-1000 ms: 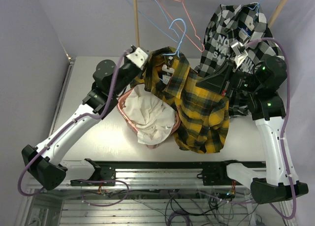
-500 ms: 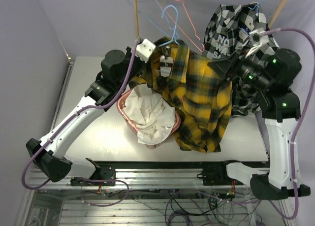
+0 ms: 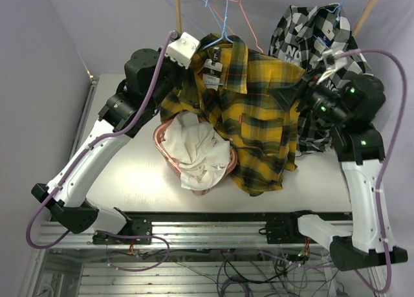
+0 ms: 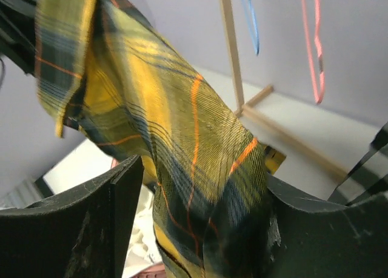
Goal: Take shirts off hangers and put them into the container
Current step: Pick up the hanger from the clothesline, then remove the shirt from the hanger.
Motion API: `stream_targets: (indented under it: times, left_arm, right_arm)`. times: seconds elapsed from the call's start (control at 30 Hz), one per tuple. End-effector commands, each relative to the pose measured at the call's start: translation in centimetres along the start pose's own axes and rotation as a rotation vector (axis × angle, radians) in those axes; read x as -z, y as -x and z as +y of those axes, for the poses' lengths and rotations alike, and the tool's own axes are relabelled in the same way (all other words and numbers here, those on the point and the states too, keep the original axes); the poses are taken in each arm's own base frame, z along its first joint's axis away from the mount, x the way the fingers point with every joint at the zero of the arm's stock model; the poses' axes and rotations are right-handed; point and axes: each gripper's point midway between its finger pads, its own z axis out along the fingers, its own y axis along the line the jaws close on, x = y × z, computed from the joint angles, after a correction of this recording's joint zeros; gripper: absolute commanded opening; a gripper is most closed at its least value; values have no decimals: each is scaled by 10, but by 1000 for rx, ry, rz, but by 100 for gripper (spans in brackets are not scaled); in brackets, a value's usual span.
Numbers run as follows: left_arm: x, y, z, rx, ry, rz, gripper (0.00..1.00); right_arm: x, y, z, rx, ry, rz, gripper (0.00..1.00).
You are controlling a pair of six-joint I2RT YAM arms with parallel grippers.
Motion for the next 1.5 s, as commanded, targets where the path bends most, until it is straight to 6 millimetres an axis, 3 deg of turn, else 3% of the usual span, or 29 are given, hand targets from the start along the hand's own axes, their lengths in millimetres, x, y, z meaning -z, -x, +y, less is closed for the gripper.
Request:
stream_targets:
  times: [0.0, 0.07, 0.17, 0.27, 0.37, 0.5, 0.6, 0.7, 0.77, 0.9, 0.97, 1.2, 1.37, 1.47]
  left_arm:
    - [3, 31, -6, 46, -5, -30, 7]
    - [0, 31, -13, 16, 1, -9, 7]
    - [-9, 25, -17, -21, 44, 38, 7]
    - [-16, 23, -10, -60, 121, 96, 7]
    - [-16, 23, 2, -78, 195, 128, 7]
    - [-2, 32, 20, -59, 269, 101, 7]
    - [8, 38, 32, -65, 308, 101, 7]
    - [15, 44, 38, -56, 318, 103, 7]
    - [18, 49, 36, -34, 292, 84, 7]
    - [21, 59, 31, 11, 245, 47, 7]
    - [20, 62, 26, 24, 222, 45, 7]
    - [22, 71, 9, 84, 151, 2, 7]
    - [22, 66, 2, 90, 136, 16, 7]
    - [24, 65, 1, 92, 136, 19, 7]
  right_arm:
    - [-10, -31, 9, -14, 125, 107, 63]
    - [-13, -36, 10, -10, 136, 126, 62]
    - [-16, -38, -6, 12, 44, 132, 62]
    - [-12, -36, -52, 18, -225, 160, 62]
    - [10, -30, -109, 51, -573, 182, 63]
    - [30, -17, -132, 68, -756, 150, 65]
    - [31, -6, -128, 71, -746, 110, 65]
    - [23, 5, -107, 81, -629, 84, 64]
    - [8, 5, -74, 106, -418, 77, 63]
    - [-10, -18, 3, 90, 65, 104, 62]
    - [-11, -32, 25, 49, 214, 133, 62]
    - [-21, -51, 18, 1, 208, 105, 64]
    - [-44, -62, 15, 21, 155, 83, 63]
    - [-60, -74, 30, 98, 93, 68, 64]
